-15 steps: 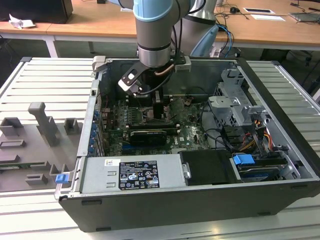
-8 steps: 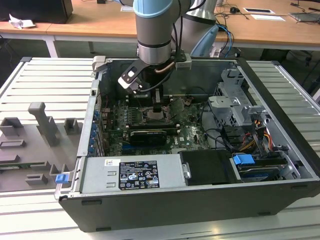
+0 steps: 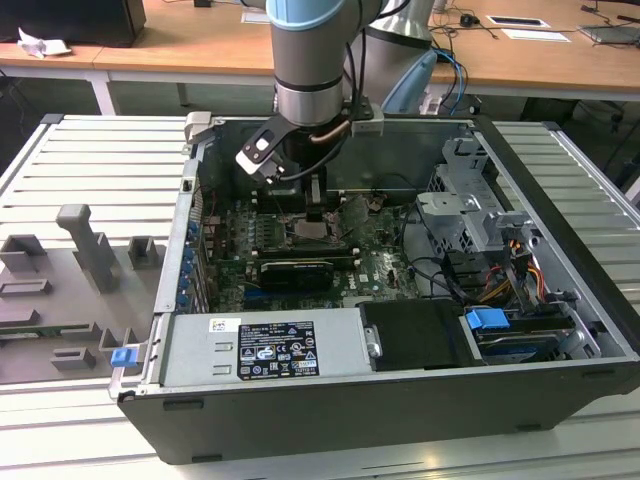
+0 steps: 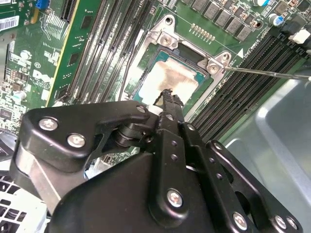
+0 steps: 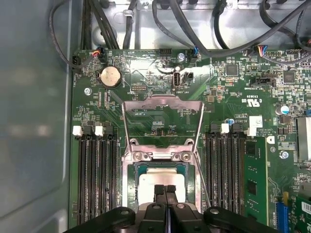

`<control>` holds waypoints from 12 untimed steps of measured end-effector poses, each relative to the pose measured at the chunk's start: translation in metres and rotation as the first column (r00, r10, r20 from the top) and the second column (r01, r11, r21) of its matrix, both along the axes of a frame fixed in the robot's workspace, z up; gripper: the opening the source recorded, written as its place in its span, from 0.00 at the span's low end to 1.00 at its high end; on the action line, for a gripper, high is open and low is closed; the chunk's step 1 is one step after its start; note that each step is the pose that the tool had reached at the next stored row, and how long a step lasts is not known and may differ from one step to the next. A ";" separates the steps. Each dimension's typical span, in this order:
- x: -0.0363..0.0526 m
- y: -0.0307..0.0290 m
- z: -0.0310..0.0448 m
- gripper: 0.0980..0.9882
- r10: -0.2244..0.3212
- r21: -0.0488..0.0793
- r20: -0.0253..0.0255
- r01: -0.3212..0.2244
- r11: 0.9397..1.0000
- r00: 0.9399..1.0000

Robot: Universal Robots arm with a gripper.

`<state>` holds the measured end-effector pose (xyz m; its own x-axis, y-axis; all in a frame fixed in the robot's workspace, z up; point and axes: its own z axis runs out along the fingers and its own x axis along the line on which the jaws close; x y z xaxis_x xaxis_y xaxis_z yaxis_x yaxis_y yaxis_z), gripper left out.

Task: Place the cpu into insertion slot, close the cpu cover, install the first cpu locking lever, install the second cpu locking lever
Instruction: 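Place the cpu into insertion slot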

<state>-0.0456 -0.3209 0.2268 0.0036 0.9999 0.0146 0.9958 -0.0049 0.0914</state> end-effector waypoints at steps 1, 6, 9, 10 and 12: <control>0.0000 0.0000 0.0003 0.01 0.000 0.000 0.000 0.000 1.000 1.000; 0.0000 0.0000 0.0020 0.01 0.000 0.000 0.000 0.000 1.000 1.000; 0.0000 0.0000 0.0033 0.01 0.000 0.000 0.000 0.000 1.000 1.000; 0.0000 0.0000 0.0039 0.01 0.000 0.000 0.000 0.000 1.000 1.000; 0.0000 0.0000 0.0047 0.01 0.000 0.000 0.000 0.000 1.000 1.000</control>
<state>-0.0456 -0.3209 0.2316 0.0036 0.9999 0.0146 0.9958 -0.0050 0.0914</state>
